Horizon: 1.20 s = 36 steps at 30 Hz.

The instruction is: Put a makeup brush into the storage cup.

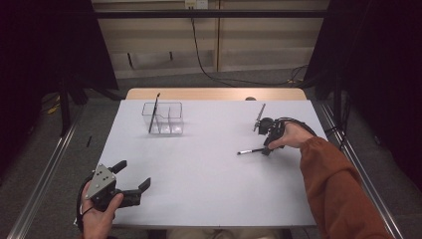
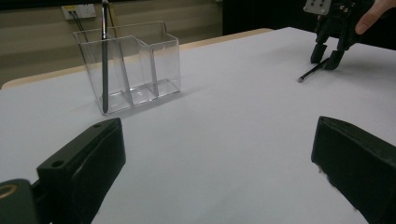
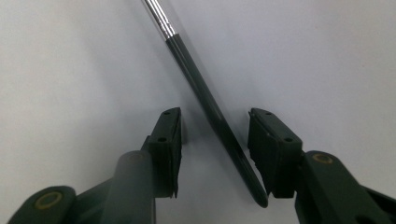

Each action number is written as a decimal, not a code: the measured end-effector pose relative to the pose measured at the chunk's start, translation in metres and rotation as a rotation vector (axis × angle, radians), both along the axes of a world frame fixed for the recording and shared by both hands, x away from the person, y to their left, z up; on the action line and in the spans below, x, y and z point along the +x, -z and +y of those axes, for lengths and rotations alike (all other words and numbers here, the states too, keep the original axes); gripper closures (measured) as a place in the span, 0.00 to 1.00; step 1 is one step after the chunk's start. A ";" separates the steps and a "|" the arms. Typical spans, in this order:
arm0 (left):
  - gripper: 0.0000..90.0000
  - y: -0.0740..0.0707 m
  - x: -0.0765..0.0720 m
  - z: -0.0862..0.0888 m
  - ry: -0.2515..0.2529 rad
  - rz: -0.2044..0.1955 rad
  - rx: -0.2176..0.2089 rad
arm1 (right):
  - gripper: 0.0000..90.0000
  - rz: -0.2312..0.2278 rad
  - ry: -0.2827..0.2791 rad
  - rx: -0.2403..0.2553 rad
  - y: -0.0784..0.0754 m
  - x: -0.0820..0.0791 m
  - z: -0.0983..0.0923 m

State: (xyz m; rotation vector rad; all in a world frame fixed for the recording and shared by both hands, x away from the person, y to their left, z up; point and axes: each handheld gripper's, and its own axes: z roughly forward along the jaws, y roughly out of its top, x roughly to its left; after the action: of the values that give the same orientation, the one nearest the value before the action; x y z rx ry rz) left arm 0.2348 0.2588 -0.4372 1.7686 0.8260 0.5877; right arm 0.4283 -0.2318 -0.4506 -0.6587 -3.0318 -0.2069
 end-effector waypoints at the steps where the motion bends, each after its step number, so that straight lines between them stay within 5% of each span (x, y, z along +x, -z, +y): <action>1: 0.03 0.000 0.000 0.000 0.001 0.000 0.003 | 0.64 -0.001 0.003 -0.001 0.000 0.000 0.000; 7: 0.03 0.000 -0.001 -0.001 0.000 0.001 0.003 | 0.69 -0.021 -0.025 -0.032 0.000 -0.002 0.003; 17: 0.03 0.001 -0.001 -0.001 0.006 0.003 0.010 | 0.94 0.009 -0.038 -0.067 0.000 0.002 0.006; 36: 0.03 0.001 -0.001 0.000 -0.003 0.006 0.008 | 0.95 0.009 -0.008 -0.038 -0.001 0.001 0.002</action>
State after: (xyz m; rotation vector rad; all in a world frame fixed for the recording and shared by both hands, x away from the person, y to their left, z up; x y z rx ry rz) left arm 0.2341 0.2585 -0.4377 1.7773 0.8321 0.5888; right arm 0.4296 -0.2296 -0.4498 -0.6477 -3.0369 -0.1455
